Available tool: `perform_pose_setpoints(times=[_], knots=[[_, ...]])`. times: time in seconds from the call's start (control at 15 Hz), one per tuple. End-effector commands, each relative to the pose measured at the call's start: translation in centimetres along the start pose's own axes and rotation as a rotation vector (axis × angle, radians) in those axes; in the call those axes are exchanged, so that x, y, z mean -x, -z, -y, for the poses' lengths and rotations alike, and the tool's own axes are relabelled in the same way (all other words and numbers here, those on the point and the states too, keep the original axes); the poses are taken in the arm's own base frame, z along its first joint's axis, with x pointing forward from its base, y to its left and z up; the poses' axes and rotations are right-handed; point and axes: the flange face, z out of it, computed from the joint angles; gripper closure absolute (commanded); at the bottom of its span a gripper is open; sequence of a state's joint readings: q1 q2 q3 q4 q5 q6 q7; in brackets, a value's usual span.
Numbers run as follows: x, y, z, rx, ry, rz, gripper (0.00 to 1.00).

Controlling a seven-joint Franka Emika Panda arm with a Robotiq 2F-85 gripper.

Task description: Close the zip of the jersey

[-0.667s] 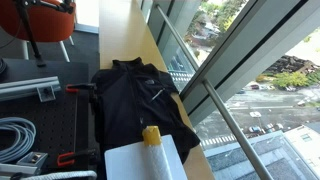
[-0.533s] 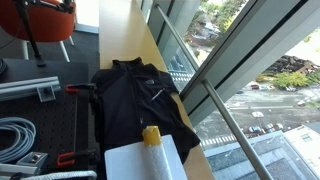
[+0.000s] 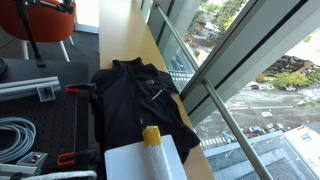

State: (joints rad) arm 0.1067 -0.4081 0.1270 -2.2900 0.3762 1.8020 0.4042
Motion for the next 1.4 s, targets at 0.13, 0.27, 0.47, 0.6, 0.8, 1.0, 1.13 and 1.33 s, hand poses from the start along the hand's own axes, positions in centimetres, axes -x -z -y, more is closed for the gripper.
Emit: perform_pose_setpoints(times=[0.13,0.27,0.47,0.6,0.8,1.0,1.13,1.33], knots=[[-2.2,-2.5,-1.9,0.051,0.150,-0.011,0.00],[-4.1,-4.2,-2.4,0.054,0.169,-0.095,0.00],[-7.2,-8.6,-3.4,0.062,0.189,-0.206,0.00],[-8.6,-11.9,-4.2,0.079,0.199,-0.252,0.00],[-10.6,-16.8,-6.2,0.129,0.216,-0.289,0.00],[-13.2,-21.0,-8.4,0.189,0.239,-0.296,0.00],[-15.0,-23.0,-9.6,0.222,0.255,-0.297,0.00],[-17.4,-25.5,-11.2,0.267,0.274,-0.286,0.00]])
